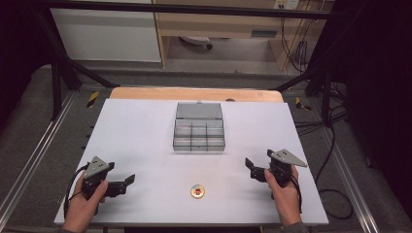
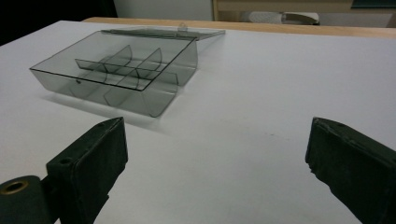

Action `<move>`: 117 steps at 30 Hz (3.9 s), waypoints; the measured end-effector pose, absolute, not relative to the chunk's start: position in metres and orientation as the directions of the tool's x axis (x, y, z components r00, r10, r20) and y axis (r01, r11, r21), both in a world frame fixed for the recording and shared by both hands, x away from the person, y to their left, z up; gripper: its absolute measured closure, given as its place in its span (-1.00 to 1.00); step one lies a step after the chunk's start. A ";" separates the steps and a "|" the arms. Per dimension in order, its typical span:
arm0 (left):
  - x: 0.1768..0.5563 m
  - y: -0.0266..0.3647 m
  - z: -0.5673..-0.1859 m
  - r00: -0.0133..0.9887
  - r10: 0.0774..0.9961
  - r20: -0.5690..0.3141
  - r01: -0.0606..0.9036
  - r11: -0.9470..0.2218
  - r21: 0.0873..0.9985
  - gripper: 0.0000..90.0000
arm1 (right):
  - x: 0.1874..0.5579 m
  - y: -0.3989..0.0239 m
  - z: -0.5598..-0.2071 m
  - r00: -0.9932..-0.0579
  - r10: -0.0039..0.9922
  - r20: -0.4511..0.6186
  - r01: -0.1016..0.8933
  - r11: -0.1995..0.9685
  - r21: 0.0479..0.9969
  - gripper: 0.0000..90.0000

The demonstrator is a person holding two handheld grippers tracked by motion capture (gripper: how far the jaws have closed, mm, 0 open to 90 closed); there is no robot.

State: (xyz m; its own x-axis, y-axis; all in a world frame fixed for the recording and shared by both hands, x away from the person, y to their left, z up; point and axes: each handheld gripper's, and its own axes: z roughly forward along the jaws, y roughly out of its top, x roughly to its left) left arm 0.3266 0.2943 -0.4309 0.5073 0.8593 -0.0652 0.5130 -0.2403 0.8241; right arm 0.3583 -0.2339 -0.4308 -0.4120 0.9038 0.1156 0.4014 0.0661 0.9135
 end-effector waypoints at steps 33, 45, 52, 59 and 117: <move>0.326 0.295 -0.430 0.517 0.854 -0.060 0.503 -0.246 0.829 -0.84 | 0.353 -0.210 -0.411 -0.492 0.866 0.089 0.400 0.134 0.907 -0.91; 0.325 0.295 -0.432 0.513 0.856 -0.062 0.507 -0.244 0.826 -0.84 | 0.360 -0.173 -0.396 -0.572 0.816 0.081 0.416 0.203 0.887 -0.91; 0.325 0.295 -0.432 0.511 0.857 -0.063 0.508 -0.242 0.827 -0.84 | 0.369 -0.144 -0.395 -0.619 0.781 0.080 0.421 0.244 0.874 -0.90; 0.326 0.296 -0.432 0.512 0.856 -0.067 0.509 -0.240 0.827 -0.84 | 0.366 -0.120 -0.408 -0.669 0.738 0.090 0.435 0.291 0.852 -0.89; 0.325 0.295 -0.431 0.520 0.851 -0.066 0.506 -0.245 0.827 -0.84 | 0.335 -0.075 -0.448 -0.809 0.586 0.048 0.449 0.562 0.695 -0.28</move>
State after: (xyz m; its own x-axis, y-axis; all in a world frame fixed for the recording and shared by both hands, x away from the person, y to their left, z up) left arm 0.3253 0.2947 -0.4311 0.5203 0.8514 -0.0661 0.5065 -0.2454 0.8266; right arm 0.3345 -0.0750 -0.4480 -0.8087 0.5863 0.0481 0.4485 0.5616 0.6953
